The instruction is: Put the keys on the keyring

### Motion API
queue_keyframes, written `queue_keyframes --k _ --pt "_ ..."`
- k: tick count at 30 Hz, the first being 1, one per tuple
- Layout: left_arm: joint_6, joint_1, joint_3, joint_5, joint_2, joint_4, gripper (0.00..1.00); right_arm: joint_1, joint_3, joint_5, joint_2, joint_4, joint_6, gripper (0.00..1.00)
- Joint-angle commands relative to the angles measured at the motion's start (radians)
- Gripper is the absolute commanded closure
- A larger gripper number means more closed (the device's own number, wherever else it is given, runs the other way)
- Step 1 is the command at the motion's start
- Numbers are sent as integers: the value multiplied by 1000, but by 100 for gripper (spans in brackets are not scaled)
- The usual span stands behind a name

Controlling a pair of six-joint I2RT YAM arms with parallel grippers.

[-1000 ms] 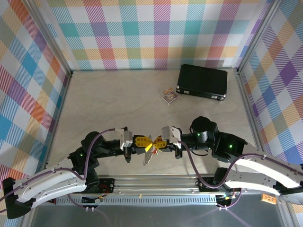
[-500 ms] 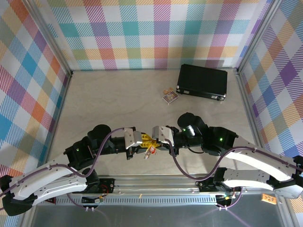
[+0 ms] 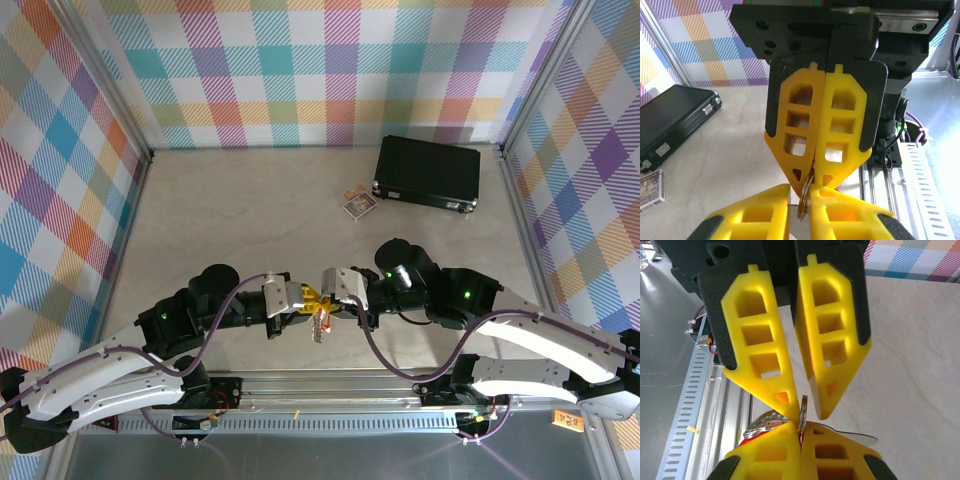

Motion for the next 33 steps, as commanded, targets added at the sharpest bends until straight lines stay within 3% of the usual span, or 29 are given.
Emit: queue_keyframes --k 1,5,9,12,15,24,33 --pt "4 0 6 -41 1 -4 87 12 19 -50 -22 52 -20 100" --pt "-10 0 -7 -30 -14 23 100 10 16 -53 -21 58 -19 100" --pt "-45 0 -32 -22 -52 88 100 11 10 -49 -22 66 -10 100" --pt "-95 0 -66 10 -88 185 100 10 -11 -46 -38 94 0 80" --pt "-139 0 -92 50 -102 267 100 10 -40 -54 -60 146 14 74" --pt "-232 0 -181 142 -127 469 100 11 -60 -59 -76 178 14 77" --pt "-289 0 -231 175 -145 593 100 10 -76 -58 -94 202 18 91"
